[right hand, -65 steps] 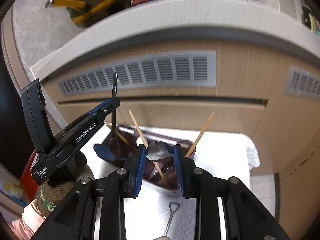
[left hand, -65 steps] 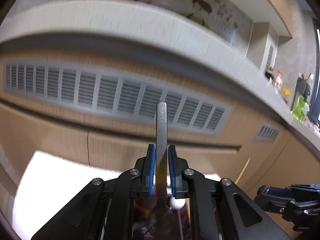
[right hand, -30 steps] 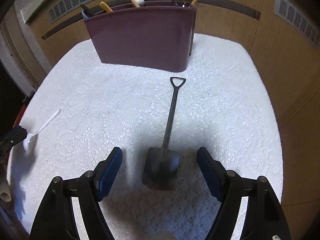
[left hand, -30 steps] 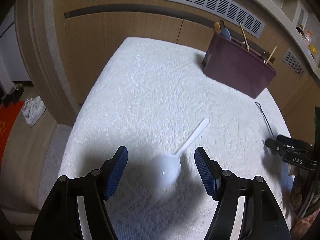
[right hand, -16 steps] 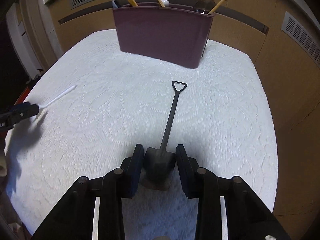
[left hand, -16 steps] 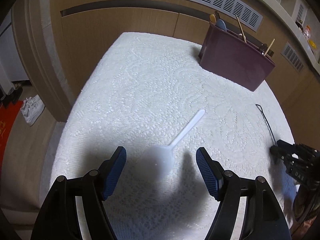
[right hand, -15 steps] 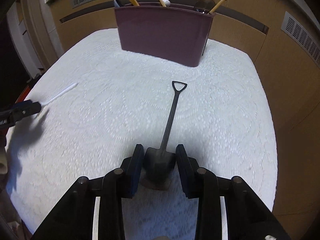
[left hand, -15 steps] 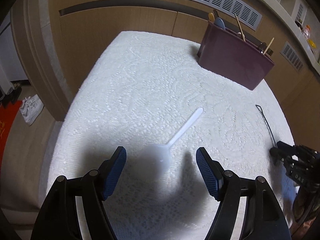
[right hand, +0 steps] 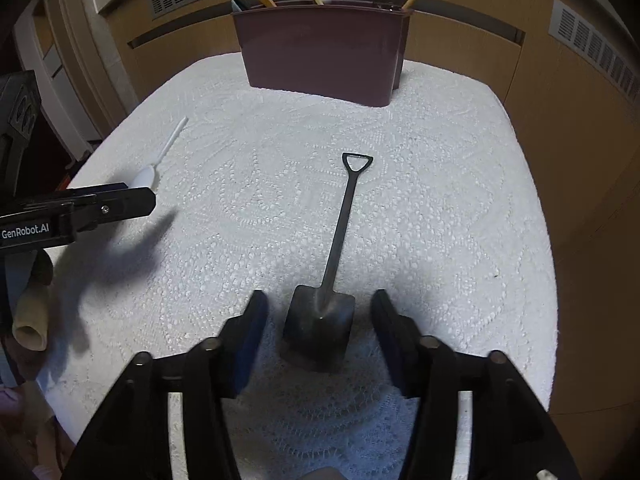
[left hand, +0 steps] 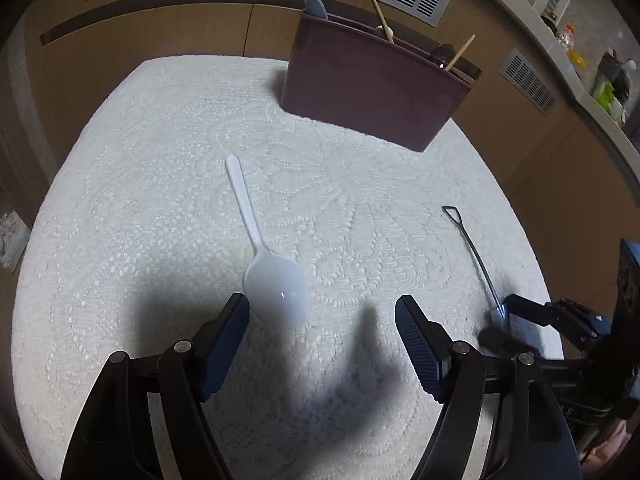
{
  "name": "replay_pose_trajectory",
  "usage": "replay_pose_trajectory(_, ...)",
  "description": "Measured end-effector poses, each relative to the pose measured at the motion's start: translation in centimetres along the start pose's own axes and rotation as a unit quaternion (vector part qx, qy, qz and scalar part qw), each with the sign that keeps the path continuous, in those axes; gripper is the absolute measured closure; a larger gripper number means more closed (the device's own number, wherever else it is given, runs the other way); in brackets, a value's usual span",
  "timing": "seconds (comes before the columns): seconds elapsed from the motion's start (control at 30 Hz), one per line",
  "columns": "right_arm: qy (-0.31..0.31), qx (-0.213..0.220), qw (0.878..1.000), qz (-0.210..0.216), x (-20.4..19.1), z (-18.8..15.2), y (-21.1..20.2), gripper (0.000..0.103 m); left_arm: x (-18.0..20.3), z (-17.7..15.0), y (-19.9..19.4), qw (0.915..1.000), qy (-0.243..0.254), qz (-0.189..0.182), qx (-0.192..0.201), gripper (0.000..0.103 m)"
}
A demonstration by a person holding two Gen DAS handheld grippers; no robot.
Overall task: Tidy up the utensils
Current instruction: 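Grasp the silver shovel spoon with the right tool while the left tool grasps the white plastic spoon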
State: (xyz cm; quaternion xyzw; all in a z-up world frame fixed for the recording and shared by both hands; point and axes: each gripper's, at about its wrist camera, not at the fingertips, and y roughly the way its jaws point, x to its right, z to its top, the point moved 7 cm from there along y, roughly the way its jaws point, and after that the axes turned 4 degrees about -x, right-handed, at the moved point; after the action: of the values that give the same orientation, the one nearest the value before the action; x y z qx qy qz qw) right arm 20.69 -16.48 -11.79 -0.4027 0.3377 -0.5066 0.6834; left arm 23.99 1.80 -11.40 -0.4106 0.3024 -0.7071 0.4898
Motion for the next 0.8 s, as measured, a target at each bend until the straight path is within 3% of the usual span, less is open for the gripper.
replay_pose_trajectory(0.1,-0.001,0.006,1.000,0.010,-0.6,-0.2,0.0,0.032,-0.8,1.0,0.0,0.9999,-0.001,0.015,0.006,0.031)
replay_pose_trajectory(0.27,-0.001,0.010,1.000,0.017,-2.0,-0.8,0.3,0.003,-3.2,4.0,1.7,0.9992,-0.014,0.031,-0.022,0.053)
replay_pose_trajectory(0.33,-0.012,0.007,1.000,0.007,-2.4,-1.0,0.4,0.001,-3.9,5.1,2.3,0.9984,-0.015,0.039,-0.038,0.060)
replay_pose_trajectory(0.53,0.000,0.007,1.000,0.014,-2.1,-1.1,0.4,0.000,-3.8,7.4,3.9,0.9943,0.027,0.078,-0.068,0.067)
replay_pose_trajectory(0.8,-0.021,-0.024,0.999,-0.024,-2.6,-1.3,0.9,0.000,-0.8,3.6,2.7,0.9916,0.086,0.080,-0.053,0.069)
